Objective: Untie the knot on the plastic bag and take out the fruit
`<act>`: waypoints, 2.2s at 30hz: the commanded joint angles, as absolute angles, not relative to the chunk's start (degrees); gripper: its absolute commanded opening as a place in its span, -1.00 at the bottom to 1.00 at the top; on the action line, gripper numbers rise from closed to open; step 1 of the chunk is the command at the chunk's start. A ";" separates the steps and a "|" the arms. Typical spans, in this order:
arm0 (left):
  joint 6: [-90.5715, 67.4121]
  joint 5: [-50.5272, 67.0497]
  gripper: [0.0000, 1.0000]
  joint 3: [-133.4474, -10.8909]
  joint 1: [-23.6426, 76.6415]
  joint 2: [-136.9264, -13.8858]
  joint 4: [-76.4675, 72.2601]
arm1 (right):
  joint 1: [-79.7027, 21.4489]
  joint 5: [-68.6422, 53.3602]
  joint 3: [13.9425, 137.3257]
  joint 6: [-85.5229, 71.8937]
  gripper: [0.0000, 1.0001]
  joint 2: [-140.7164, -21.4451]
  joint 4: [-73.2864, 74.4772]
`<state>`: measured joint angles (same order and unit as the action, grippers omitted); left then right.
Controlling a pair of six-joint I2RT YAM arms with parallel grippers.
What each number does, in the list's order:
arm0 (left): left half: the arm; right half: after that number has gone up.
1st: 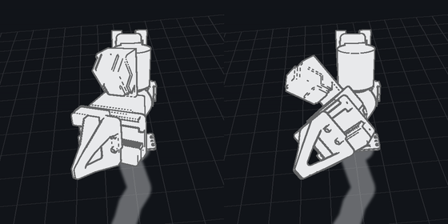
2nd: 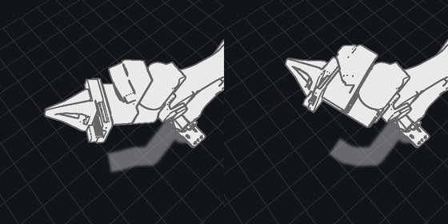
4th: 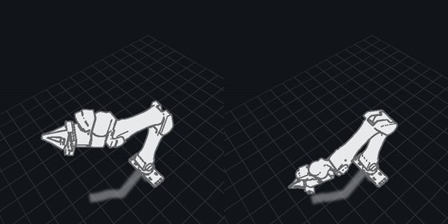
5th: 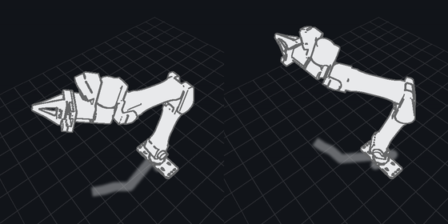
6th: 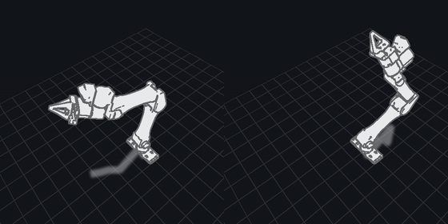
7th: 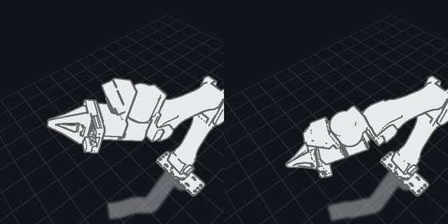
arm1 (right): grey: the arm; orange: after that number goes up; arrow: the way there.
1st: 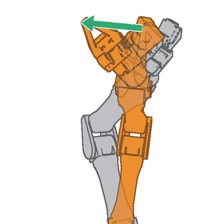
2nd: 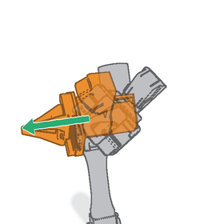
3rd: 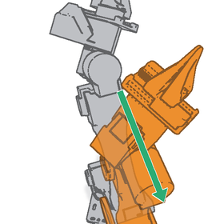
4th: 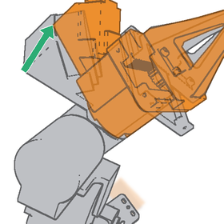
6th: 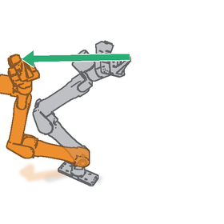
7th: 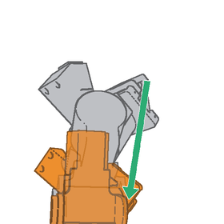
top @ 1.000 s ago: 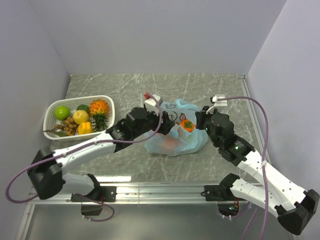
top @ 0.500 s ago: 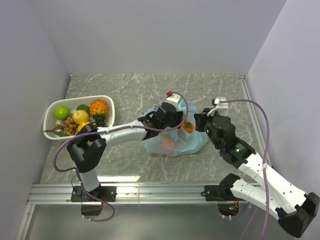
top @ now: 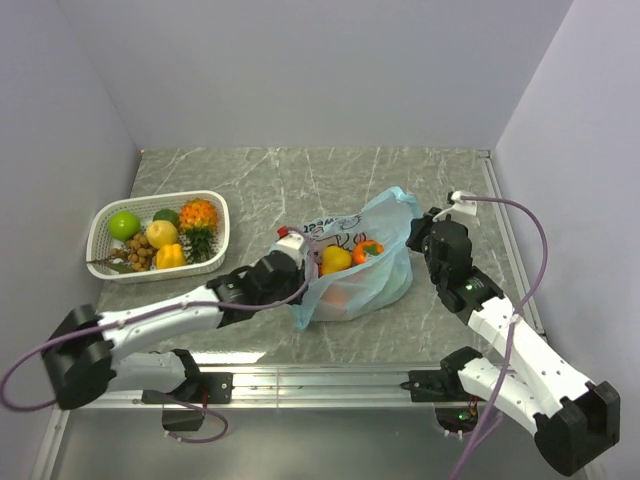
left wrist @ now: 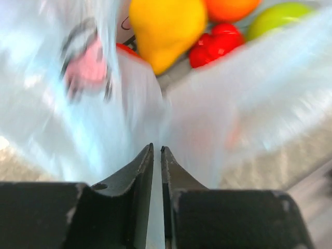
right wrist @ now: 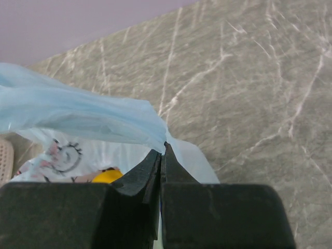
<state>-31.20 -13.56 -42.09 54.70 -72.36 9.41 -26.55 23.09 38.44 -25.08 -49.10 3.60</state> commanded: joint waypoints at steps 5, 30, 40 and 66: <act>-37.78 -11.43 -0.71 -33.32 55.02 -66.62 12.83 | -22.24 21.27 34.37 -32.16 -1.00 -53.16 -1.76; -36.48 -9.23 0.16 -44.99 56.34 -56.16 11.42 | -19.60 11.87 27.69 -30.59 -0.99 -49.23 -0.96; -39.44 -18.08 0.20 -61.51 56.43 -76.16 18.01 | -19.95 8.17 24.96 -29.00 -0.99 -45.88 -2.55; -70.49 -31.47 0.79 -74.26 52.30 -108.62 15.55 | -20.92 4.48 19.95 -31.90 -0.97 -38.06 -2.46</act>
<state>-67.88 -29.10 -70.74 52.77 -106.59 16.60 -20.43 4.97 20.71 -31.33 -39.38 -0.89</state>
